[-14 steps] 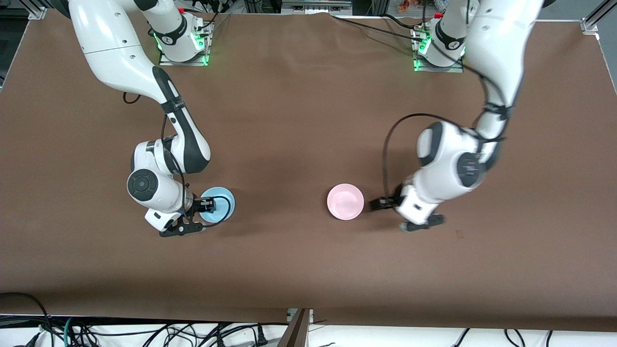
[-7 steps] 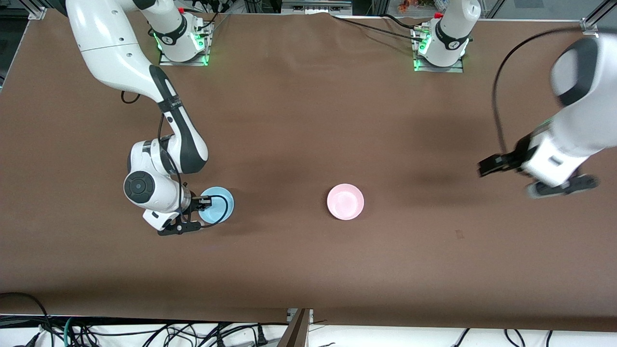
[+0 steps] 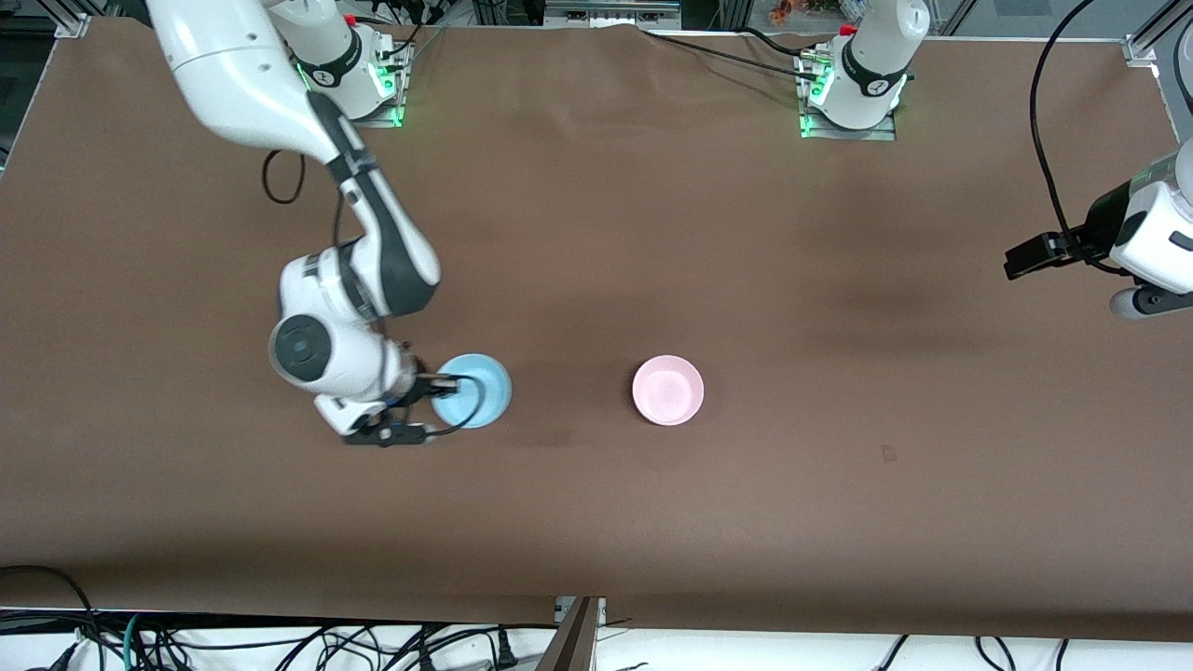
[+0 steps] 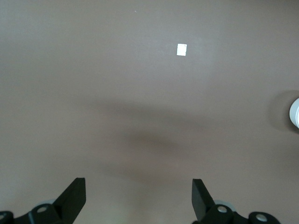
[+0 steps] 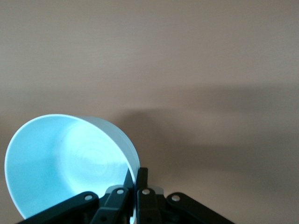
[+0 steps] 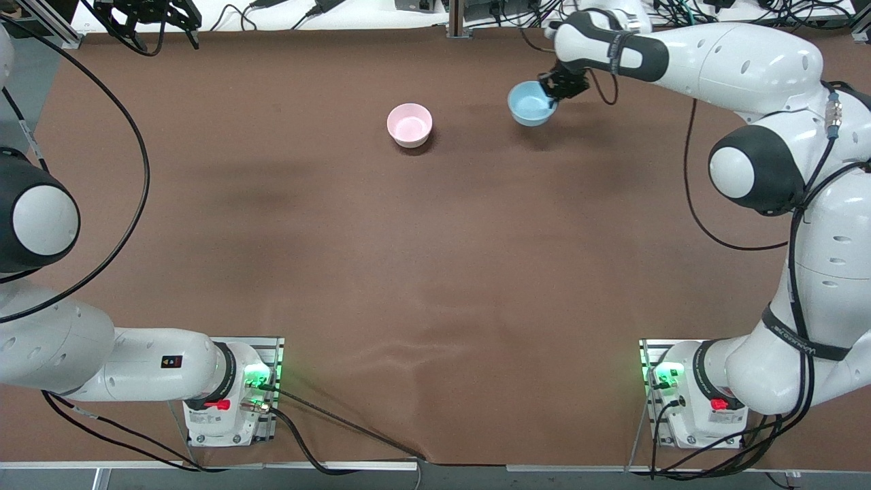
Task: Stack pink and blue bowls on white bowl
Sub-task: 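Carry the blue bowl with the right gripper onto the pink bowl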
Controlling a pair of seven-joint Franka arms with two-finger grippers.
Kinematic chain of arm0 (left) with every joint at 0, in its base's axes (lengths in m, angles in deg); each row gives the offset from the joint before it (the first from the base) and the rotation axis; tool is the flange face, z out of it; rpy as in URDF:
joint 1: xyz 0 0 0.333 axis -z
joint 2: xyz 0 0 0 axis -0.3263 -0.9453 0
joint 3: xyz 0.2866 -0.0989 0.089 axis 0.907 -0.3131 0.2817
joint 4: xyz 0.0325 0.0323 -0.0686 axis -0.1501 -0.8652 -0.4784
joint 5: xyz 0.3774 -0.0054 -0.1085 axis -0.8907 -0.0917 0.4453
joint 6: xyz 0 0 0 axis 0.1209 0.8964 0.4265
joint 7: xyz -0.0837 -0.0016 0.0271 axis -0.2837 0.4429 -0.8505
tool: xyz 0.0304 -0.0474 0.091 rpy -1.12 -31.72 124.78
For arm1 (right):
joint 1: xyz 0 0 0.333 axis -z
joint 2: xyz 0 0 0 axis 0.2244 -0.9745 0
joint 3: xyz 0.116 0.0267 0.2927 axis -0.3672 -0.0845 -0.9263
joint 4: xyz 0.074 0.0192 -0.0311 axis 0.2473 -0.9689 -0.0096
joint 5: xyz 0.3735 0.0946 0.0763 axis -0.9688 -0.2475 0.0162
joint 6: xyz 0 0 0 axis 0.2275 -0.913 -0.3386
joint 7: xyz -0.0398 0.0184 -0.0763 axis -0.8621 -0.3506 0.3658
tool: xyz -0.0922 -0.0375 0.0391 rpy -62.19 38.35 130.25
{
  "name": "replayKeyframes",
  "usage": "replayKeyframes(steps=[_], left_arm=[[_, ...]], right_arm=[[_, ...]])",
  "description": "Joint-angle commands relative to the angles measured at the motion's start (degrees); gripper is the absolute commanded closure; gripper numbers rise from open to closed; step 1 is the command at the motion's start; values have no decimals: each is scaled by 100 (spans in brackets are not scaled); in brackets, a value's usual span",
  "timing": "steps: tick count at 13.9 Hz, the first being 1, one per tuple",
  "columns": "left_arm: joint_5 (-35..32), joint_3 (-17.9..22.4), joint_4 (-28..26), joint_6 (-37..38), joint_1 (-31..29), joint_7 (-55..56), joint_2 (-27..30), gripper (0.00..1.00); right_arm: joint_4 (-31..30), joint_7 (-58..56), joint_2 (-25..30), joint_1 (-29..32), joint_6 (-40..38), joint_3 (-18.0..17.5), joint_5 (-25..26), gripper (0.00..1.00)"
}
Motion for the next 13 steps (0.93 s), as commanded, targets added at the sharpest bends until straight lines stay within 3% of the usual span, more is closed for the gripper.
replayKeyframes(steps=[1,7,10,13], left_arm=[[-95,-107,104,86,-221,-467,-53,0],[-112,-116,806,121,-116,-468,-457,0],[-103,-116,807,112,-177,-468,-510,0],[-103,-107,807,112,-212,-477,-519,0]], right_arm=[[419,1087,-204,-596,191,-142,-62,100],[1306,2619,-1038,-1643,1317,-133,-44,100],[2010,2778,-1592,-1741,1371,-124,-27,100],[2196,2779,-1743,-1811,1371,-81,-9,100]])
